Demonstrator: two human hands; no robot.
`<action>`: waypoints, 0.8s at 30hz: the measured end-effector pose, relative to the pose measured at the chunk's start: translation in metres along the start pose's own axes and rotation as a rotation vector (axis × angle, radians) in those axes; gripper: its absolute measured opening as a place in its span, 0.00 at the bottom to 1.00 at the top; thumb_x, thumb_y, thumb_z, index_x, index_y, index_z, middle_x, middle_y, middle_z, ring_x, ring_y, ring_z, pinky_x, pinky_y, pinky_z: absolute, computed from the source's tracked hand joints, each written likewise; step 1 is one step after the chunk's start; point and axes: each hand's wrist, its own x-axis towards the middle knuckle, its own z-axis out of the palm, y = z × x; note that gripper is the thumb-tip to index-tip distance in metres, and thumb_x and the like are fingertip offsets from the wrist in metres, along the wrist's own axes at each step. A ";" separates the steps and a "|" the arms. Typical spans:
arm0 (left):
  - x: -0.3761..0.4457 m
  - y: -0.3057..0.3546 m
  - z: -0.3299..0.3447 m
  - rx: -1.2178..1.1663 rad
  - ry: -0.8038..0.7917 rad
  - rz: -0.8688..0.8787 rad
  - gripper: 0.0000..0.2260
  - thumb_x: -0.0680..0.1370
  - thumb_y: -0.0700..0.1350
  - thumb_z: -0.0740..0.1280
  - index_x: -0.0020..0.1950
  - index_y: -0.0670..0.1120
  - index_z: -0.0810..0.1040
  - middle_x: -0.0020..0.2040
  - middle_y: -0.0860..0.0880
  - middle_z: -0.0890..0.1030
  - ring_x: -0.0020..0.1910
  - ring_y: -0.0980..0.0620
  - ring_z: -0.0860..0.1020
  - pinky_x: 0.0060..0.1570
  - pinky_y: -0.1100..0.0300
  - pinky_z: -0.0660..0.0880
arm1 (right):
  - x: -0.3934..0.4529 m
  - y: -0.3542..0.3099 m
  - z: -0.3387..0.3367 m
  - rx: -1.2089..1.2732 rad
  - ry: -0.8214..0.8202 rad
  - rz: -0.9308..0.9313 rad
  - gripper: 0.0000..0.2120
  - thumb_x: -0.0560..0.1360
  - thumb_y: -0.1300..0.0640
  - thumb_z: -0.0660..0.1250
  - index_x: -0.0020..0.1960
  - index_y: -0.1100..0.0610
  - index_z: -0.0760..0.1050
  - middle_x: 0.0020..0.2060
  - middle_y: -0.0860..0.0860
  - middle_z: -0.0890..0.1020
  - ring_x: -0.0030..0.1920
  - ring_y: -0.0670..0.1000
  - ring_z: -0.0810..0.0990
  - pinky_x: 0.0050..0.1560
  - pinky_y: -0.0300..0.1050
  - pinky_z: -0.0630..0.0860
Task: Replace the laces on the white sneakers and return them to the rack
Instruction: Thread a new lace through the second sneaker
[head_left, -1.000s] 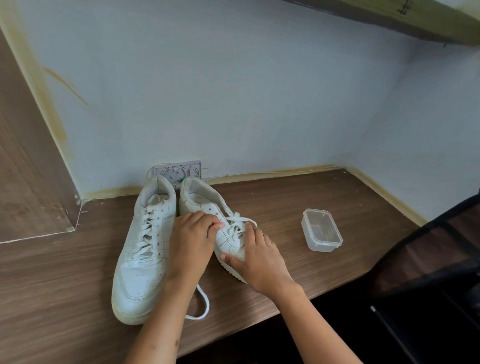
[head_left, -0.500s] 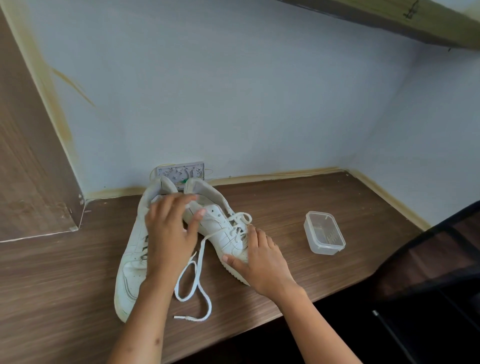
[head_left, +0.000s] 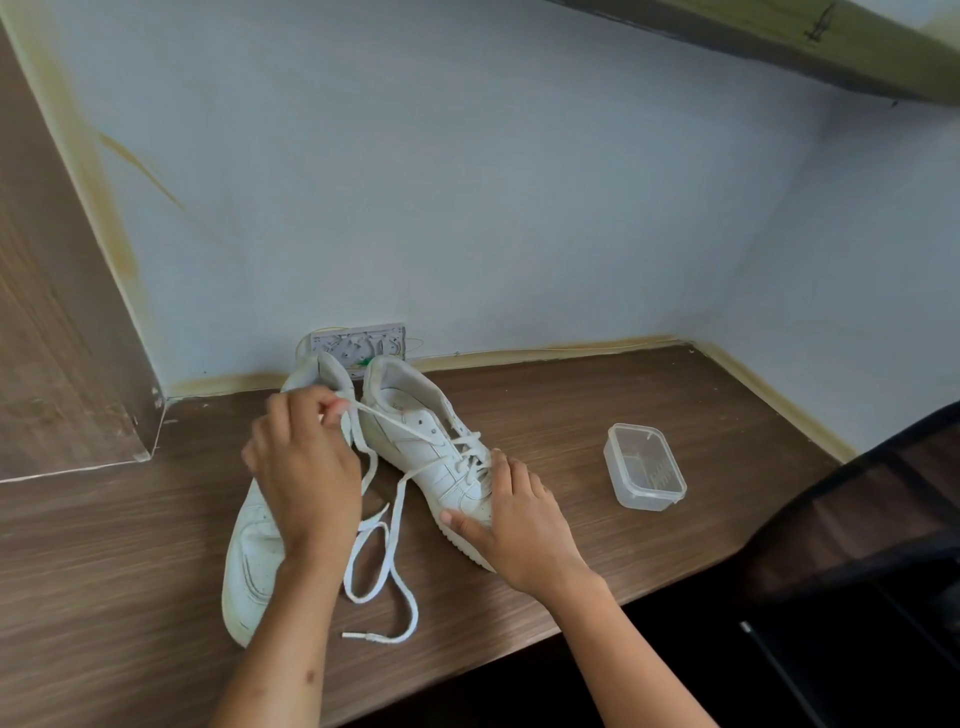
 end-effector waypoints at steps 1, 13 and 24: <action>0.001 -0.001 -0.002 -0.001 0.016 -0.012 0.02 0.78 0.39 0.66 0.50 0.42 0.76 0.49 0.43 0.75 0.48 0.40 0.72 0.46 0.44 0.67 | 0.000 0.000 0.000 -0.003 -0.002 -0.001 0.50 0.69 0.25 0.43 0.79 0.59 0.45 0.75 0.53 0.59 0.74 0.52 0.59 0.74 0.46 0.57; -0.010 0.004 0.009 0.004 -0.260 0.266 0.03 0.71 0.51 0.75 0.41 0.53 0.85 0.49 0.56 0.81 0.54 0.48 0.70 0.58 0.49 0.61 | -0.001 -0.002 -0.002 0.014 0.004 0.001 0.48 0.71 0.26 0.46 0.79 0.59 0.46 0.75 0.54 0.60 0.73 0.52 0.61 0.73 0.47 0.59; 0.002 0.000 -0.004 -0.069 -0.193 0.156 0.08 0.70 0.38 0.74 0.40 0.51 0.85 0.50 0.52 0.79 0.53 0.45 0.71 0.54 0.53 0.64 | -0.001 -0.002 -0.007 0.059 -0.038 0.024 0.47 0.73 0.27 0.51 0.79 0.59 0.46 0.74 0.54 0.61 0.73 0.54 0.61 0.72 0.49 0.59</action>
